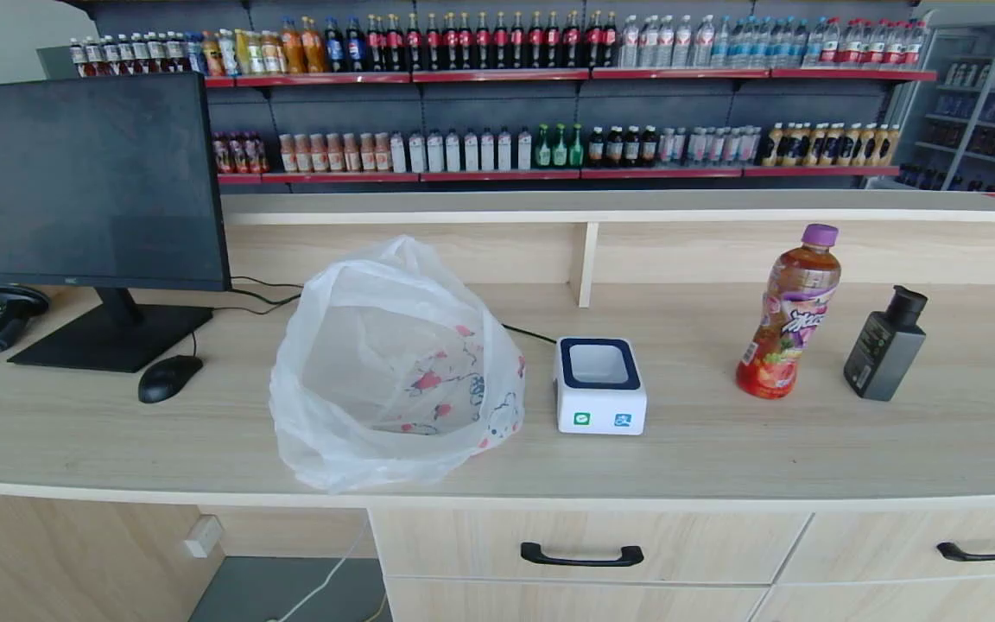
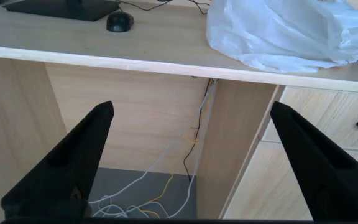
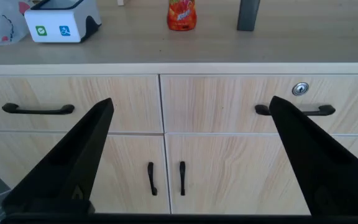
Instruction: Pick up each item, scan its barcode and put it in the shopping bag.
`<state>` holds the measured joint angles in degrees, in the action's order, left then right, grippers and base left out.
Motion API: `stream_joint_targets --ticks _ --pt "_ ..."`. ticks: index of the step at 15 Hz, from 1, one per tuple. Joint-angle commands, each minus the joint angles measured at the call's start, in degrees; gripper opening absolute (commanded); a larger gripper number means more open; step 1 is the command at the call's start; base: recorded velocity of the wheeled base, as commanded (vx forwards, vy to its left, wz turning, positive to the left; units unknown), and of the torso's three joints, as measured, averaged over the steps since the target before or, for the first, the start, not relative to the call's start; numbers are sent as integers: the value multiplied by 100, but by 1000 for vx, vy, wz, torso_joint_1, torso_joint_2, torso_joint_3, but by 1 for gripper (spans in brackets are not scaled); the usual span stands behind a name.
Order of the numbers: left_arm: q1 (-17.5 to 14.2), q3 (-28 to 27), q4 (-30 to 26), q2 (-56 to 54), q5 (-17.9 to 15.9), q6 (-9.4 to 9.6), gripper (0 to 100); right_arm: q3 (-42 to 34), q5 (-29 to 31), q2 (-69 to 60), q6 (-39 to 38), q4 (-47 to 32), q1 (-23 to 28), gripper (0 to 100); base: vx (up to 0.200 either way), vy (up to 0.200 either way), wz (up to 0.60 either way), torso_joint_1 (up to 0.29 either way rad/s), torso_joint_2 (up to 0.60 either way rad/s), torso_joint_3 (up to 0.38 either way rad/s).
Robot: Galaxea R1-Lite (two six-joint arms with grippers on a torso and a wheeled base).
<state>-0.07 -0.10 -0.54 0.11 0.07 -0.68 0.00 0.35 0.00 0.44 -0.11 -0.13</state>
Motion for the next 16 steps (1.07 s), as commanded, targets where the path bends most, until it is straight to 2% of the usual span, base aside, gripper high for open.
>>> stream_joint_targets --ticks 1,5,7,11,14,16 --pt "-1 1 1 -2 1 7 100 0 0 0 -9 2 -4 100 0 0 0 0 0 0" --pt "-1 1 1 -2 1 24 100 62 -114 0 123 152 -4 100 0 0 0 0 0 0" --pt "-1 1 1 -2 1 24 100 747 -378 176 97 275 -31 100 0 0 0 0 0 0" --pt "-1 1 1 -2 1 24 100 1529 -396 1195 237 486 -39 100 0 0 0 0 0 0" --pt "-1 1 1 -2 1 24 100 1819 -396 2795 334 2340 -48 100 0 0 0 0 0 0" --pt "-1 1 1 -2 -7 24 100 1872 -396 3612 334 3289 -57 100 0 0 0 0 0 0"
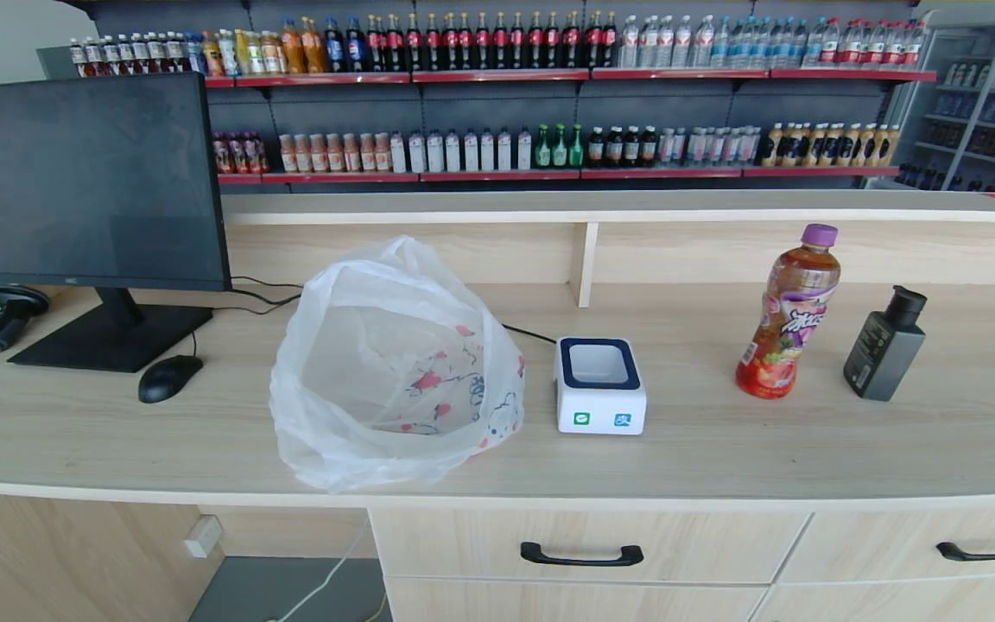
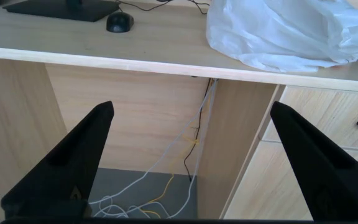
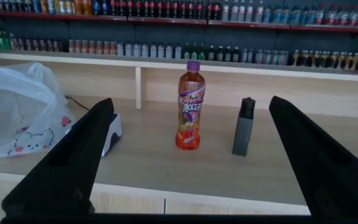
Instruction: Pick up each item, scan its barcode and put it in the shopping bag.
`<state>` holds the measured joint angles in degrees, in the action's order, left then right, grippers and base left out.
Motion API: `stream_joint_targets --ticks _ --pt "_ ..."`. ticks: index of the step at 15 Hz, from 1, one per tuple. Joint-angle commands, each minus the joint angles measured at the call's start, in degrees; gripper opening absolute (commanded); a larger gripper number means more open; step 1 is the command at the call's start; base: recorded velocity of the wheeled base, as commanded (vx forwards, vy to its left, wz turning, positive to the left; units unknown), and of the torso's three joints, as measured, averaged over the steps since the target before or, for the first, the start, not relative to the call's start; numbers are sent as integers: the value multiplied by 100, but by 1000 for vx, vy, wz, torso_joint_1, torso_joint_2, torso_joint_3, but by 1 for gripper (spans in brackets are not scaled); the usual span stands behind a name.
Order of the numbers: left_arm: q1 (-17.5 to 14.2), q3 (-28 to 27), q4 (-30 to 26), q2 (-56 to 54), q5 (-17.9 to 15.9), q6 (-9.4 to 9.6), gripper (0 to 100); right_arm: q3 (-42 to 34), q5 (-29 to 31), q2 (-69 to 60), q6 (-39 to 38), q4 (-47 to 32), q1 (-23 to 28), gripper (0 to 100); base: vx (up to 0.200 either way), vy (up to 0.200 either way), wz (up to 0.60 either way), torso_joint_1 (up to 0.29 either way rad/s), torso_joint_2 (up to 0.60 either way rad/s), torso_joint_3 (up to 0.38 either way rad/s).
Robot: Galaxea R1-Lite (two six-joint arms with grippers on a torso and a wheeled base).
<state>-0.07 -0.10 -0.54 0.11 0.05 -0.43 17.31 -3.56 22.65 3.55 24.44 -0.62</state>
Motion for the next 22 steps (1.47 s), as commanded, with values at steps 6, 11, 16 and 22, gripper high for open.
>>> stream_joint_targets --ticks 6,11,16,22 --pt "-1 1 1 -2 4 -1 100 343 -4 2991 -30 1511 -351 100 0 0 0 0 0 0" --pt "-1 1 1 -2 -5 -1 100 607 -13 4186 -346 1528 -342 100 0 0 0 0 0 0" --pt "7 1 1 -2 -5 -1 100 545 -13 4924 -311 2144 -325 100 0 0 0 0 0 0" --pt "-1 1 1 -2 4 -1 100 747 -40 5715 -109 2882 -333 100 0 0 0 0 0 0"
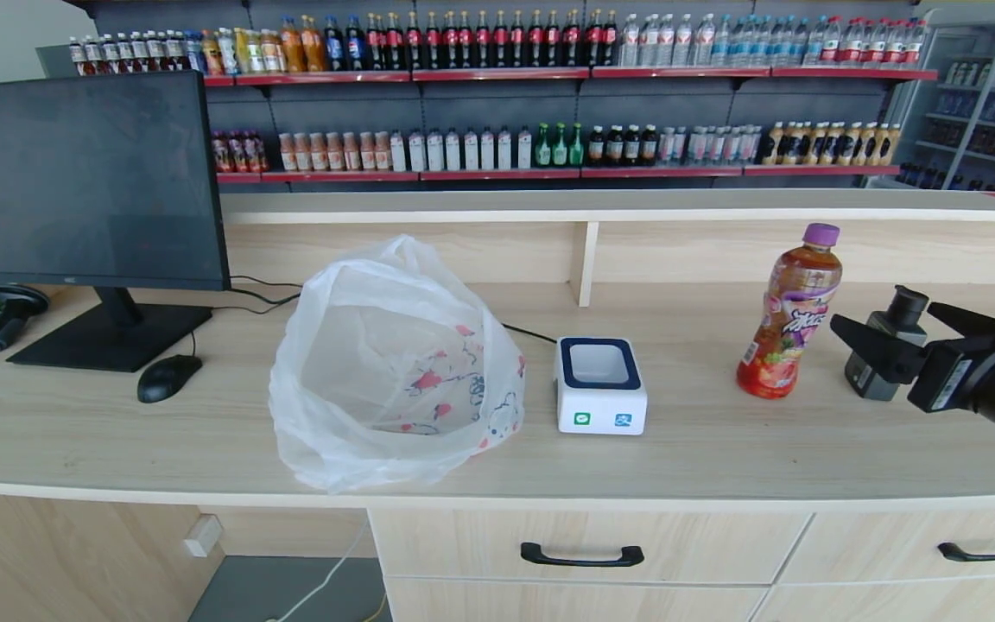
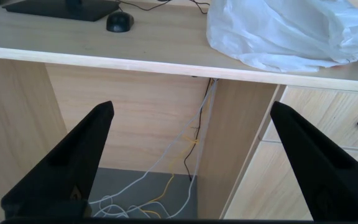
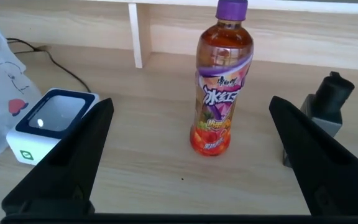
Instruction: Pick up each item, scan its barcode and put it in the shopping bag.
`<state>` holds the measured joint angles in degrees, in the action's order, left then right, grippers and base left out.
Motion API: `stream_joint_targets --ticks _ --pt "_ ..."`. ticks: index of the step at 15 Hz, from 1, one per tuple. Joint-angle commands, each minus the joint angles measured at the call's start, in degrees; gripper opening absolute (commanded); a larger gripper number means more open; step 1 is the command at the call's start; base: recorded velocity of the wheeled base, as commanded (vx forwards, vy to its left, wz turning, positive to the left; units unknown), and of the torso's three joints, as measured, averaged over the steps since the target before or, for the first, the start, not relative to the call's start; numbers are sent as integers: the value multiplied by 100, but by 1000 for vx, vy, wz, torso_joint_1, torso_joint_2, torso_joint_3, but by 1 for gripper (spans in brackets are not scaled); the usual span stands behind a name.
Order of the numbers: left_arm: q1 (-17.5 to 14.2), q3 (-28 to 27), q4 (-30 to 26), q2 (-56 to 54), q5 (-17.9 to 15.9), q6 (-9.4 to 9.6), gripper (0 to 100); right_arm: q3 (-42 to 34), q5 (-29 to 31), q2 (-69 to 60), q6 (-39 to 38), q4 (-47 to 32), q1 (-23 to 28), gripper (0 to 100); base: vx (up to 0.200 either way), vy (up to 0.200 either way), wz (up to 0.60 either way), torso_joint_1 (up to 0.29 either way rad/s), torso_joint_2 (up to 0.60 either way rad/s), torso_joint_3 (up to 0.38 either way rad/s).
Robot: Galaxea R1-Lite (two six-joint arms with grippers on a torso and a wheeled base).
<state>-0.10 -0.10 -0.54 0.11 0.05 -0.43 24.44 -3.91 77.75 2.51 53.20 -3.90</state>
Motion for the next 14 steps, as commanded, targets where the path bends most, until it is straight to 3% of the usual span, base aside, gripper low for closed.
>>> stream_joint_targets --ticks 1,7,14 --pt "1 1 1 -2 4 -1 100 166 -22 311 -5 6 3 100 0 0 0 0 0 0" --pt "1 1 1 -2 4 -1 100 588 -13 785 39 15 3 100 0 0 0 0 0 0" --pt "1 1 1 -2 4 -1 100 579 57 1084 109 507 3 100 0 0 0 0 0 0"
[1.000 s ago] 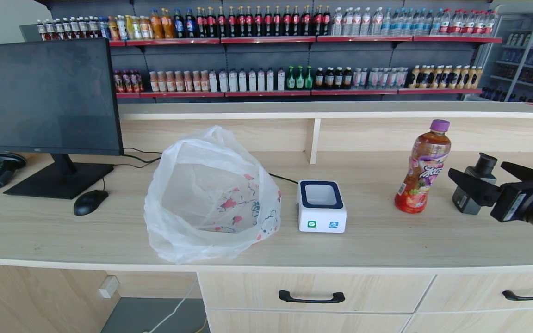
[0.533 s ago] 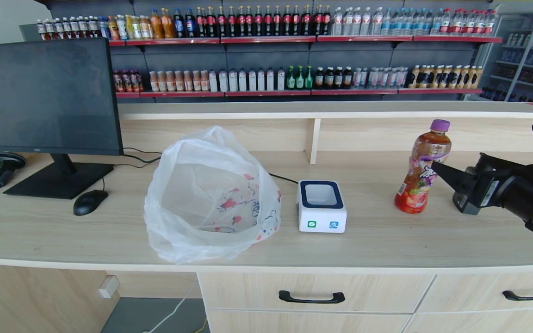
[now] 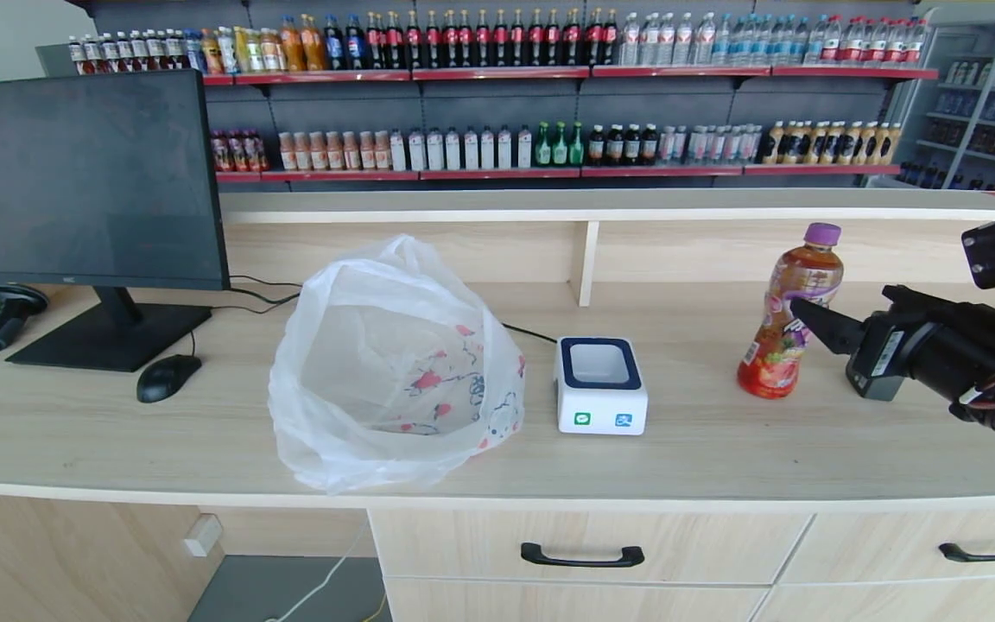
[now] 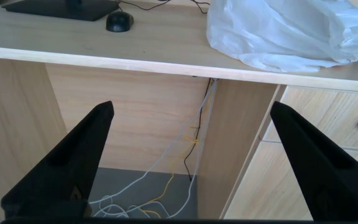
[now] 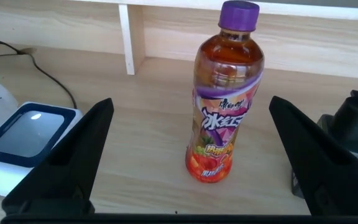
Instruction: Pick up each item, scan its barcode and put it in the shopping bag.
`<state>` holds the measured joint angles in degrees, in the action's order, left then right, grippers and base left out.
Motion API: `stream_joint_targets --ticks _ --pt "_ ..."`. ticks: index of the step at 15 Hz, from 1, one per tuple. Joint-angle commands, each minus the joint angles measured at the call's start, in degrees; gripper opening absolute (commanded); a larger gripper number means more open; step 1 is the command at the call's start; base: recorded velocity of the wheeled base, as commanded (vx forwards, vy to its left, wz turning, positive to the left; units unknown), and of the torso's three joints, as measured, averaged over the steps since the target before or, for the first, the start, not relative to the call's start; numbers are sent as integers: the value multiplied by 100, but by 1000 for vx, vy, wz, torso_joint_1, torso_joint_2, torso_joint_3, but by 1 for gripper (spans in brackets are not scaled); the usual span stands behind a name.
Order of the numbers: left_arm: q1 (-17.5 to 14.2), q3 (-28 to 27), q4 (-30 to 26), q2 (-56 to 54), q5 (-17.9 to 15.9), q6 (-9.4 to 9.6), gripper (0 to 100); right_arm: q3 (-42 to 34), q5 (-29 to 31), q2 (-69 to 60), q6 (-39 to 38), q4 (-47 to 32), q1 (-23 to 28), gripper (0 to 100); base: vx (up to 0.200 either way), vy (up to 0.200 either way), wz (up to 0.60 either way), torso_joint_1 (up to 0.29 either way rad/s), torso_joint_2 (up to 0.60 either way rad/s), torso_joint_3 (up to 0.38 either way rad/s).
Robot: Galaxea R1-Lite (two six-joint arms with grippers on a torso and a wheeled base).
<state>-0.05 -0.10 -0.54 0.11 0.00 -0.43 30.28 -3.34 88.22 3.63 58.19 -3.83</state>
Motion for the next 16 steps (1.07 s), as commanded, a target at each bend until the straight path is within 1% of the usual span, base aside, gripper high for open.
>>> stream_joint_targets --ticks 1,8,10,13,16 --pt "-4 1 1 -2 0 -1 100 30 0 72 6 9 -4 100 0 0 0 0 0 0" --pt "-4 1 1 -2 0 -1 100 101 9 538 -21 158 14 100 0 0 0 0 0 0" --pt "-4 1 1 -2 9 -1 100 101 9 661 -47 184 110 100 0 0 0 0 0 0" --pt "-4 1 1 -2 9 -1 100 101 9 934 -64 492 128 100 0 0 0 0 0 0" --pt "-4 1 1 -2 0 -1 100 83 0 1109 -152 580 128 100 0 0 0 0 0 0"
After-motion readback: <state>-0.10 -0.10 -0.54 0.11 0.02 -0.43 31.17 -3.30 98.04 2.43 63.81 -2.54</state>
